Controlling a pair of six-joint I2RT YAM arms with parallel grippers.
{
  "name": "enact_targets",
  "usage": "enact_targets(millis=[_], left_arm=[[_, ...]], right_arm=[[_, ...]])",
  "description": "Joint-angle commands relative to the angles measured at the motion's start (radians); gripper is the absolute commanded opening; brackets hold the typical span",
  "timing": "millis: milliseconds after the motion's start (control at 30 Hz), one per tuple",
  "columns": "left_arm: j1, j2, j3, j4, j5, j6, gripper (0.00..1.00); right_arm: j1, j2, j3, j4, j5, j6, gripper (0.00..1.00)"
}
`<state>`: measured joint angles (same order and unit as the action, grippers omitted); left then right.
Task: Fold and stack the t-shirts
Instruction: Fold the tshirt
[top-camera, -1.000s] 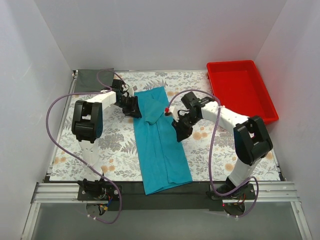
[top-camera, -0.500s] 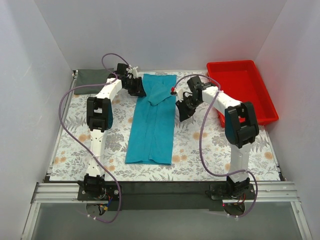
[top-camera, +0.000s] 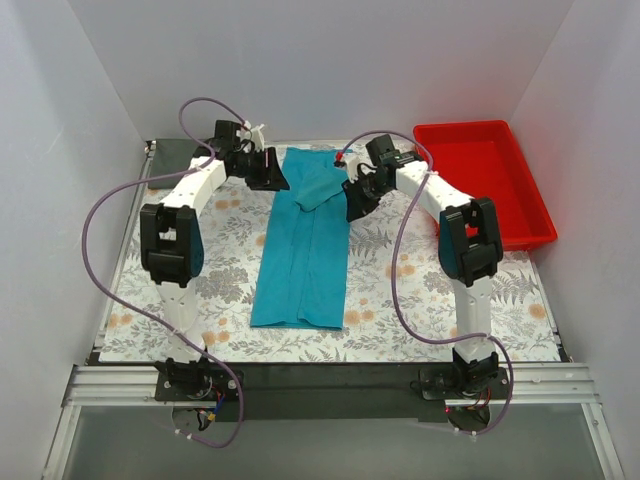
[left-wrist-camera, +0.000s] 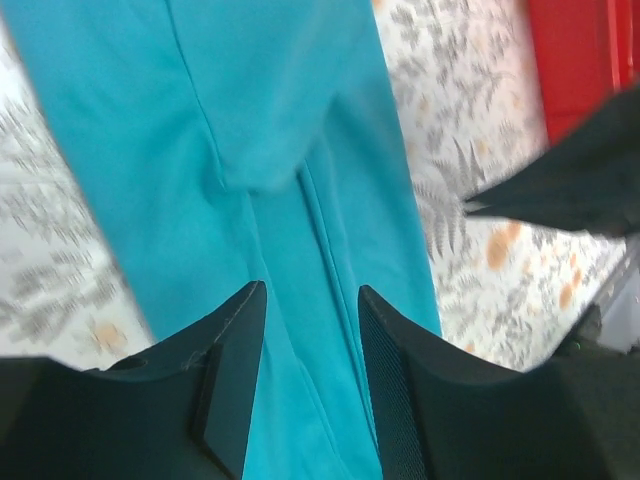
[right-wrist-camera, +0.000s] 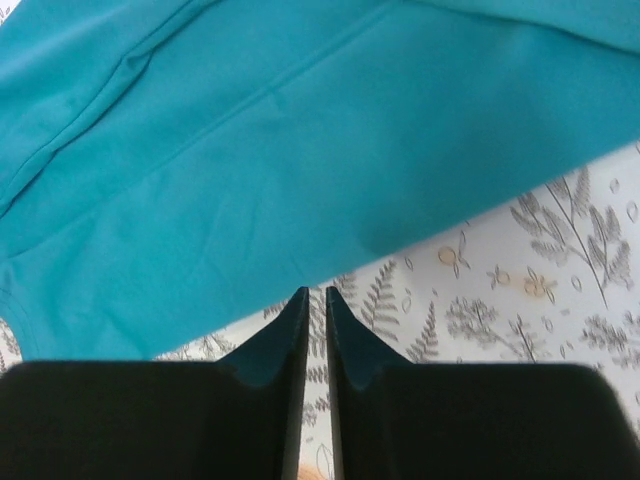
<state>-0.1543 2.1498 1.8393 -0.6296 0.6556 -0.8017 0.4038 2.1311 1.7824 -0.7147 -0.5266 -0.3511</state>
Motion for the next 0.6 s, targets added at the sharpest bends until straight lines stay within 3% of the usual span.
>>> enact_targets(millis=[0,33,200,400,567], left_arm=[[0.004,-0.113,-0.159,0.030,0.029,-0.013,0.40],[0.004,-0.129,-0.251,0.063,0.030,-0.024,0.38],[0.004,-0.163,-0.391,0.105,0.032,-0.039,0.32],[0.004,-0.127,-0.419,0.133,0.010,-0.048,0.29],[0.004,-0.010,-0.347,0.133,-0.011,-0.063,0.26]], right_arm=[[0.038,0.059,0.061,0.034,0.003,0.063,0.15],[0.046,0.067,0.064,0.035,0.025,0.063,0.14],[0.084,0.111,0.068,0.038,0.071,0.081,0.08],[0.084,0.153,0.064,0.043,0.203,0.087,0.01],[0.061,0.205,0.123,0.046,0.260,0.090,0.01]])
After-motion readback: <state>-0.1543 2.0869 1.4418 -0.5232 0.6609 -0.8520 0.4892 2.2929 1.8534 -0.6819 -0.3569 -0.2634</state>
